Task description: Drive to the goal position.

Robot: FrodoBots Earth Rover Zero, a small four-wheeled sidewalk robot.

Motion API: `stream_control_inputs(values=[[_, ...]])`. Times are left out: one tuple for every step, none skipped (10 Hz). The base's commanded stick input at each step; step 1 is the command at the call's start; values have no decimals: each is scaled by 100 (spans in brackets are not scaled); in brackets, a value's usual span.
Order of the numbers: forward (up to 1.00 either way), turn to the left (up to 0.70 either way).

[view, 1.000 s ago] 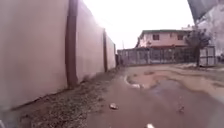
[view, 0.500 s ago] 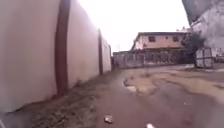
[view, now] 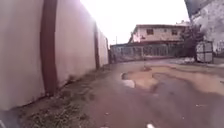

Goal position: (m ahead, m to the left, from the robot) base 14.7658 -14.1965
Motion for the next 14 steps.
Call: stream_control_inputs(values=[[60,0],[60,0],[60,0],[60,0],[60,0],[60,0],[60,0],[60,0],[60,0],[60,0],[60,4],[60,9],[60,11],[60,12]])
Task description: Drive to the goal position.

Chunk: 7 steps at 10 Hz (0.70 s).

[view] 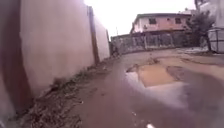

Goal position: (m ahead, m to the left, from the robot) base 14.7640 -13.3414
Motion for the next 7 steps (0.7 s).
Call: stream_control_inputs(values=[[60,13],[60,14],[60,7],[60,0],[60,0],[60,0],[60,0]])
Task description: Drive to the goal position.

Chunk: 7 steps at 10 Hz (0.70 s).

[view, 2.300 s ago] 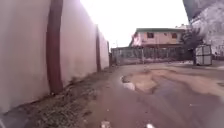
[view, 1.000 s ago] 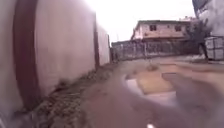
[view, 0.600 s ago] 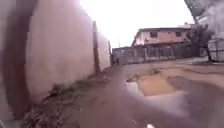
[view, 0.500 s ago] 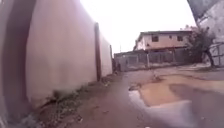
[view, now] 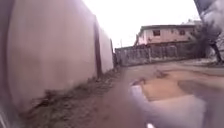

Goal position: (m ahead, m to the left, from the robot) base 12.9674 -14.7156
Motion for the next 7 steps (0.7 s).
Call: stream_control_inputs(values=[[60,0],[60,0],[60,0],[60,0],[60,0],[60,0],[60,0]])
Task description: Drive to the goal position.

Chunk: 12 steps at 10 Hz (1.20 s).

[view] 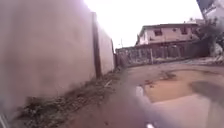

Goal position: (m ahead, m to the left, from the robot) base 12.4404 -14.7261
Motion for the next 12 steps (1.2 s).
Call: stream_control_inputs(values=[[60,0],[60,0],[60,0],[60,0],[60,0],[60,-3],[60,-9],[60,-15],[60,-15],[60,-15],[60,-15],[60,-15]])
